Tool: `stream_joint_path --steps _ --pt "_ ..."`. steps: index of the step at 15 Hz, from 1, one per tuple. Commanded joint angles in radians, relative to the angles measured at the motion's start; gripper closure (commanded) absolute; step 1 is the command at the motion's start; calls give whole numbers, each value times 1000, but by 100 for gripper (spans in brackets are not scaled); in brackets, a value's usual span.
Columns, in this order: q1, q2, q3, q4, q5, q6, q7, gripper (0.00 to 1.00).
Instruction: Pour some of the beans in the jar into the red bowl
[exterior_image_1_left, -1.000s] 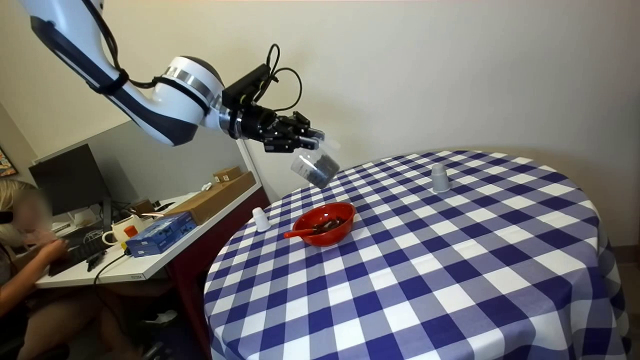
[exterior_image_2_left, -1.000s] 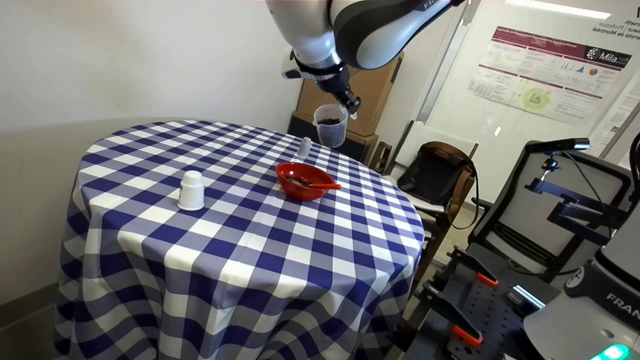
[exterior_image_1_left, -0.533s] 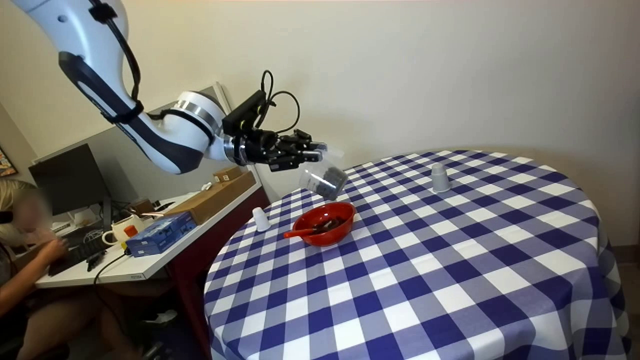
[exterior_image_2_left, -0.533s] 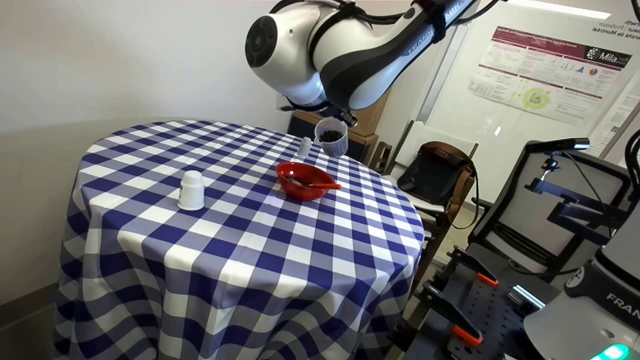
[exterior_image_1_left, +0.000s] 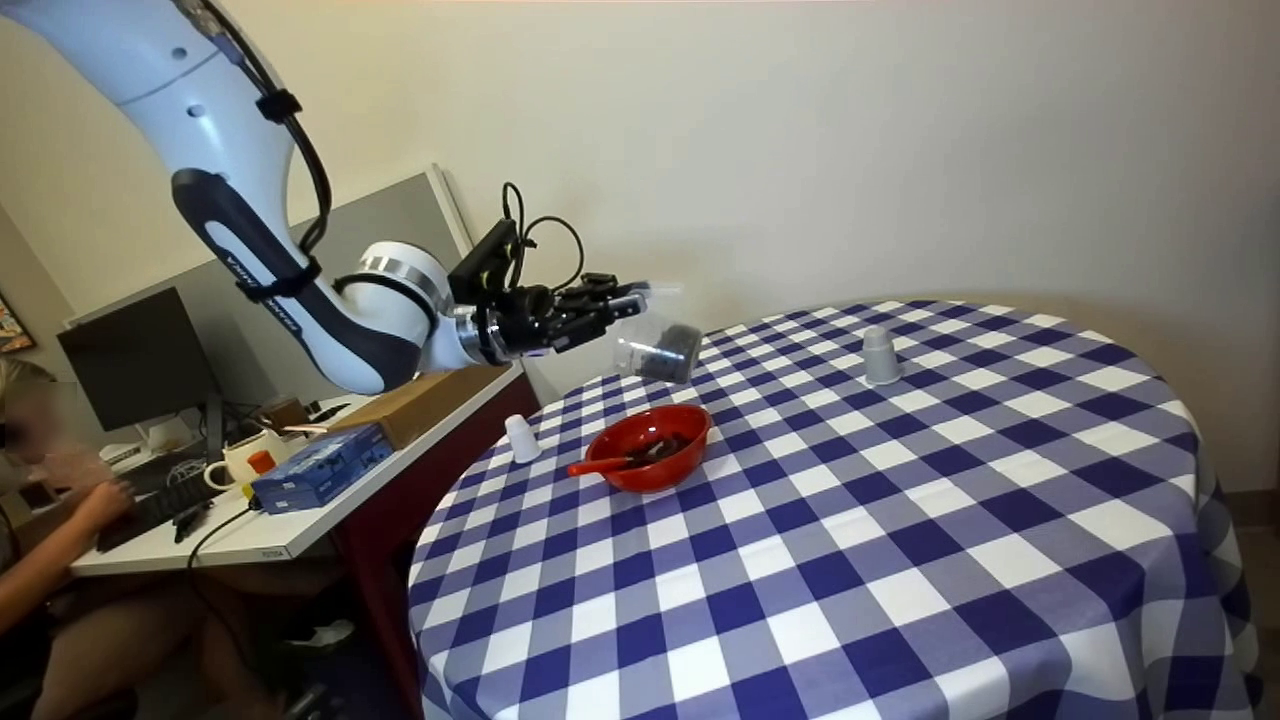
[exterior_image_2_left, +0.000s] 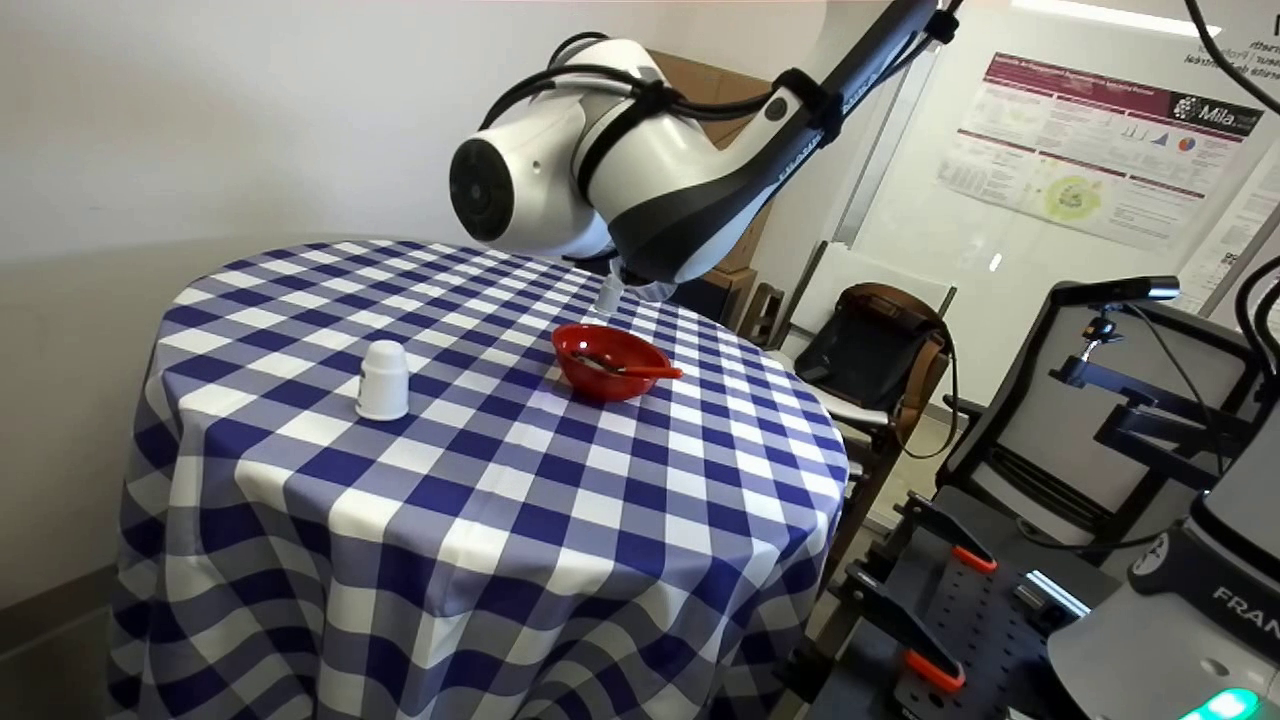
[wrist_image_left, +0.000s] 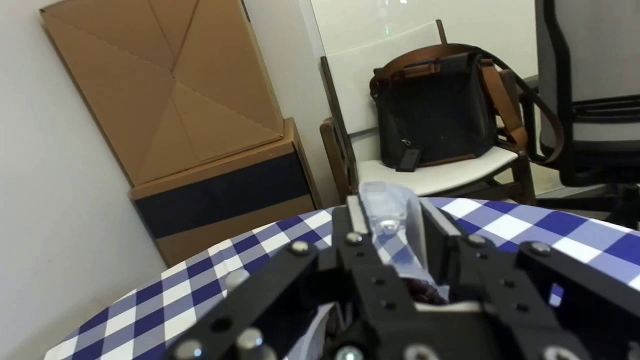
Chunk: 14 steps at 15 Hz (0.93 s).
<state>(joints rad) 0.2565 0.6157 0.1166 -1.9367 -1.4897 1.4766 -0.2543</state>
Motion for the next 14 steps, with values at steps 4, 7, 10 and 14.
stream_joint_path --steps 4,7,10,14 --pt "39 100 -5 24 -176 -140 32 88" --pt "46 124 -5 7 -249 -179 33 88" --pt "52 143 -3 -8 -306 -211 36 88" --pt "58 159 -2 -23 -360 -250 38 88"
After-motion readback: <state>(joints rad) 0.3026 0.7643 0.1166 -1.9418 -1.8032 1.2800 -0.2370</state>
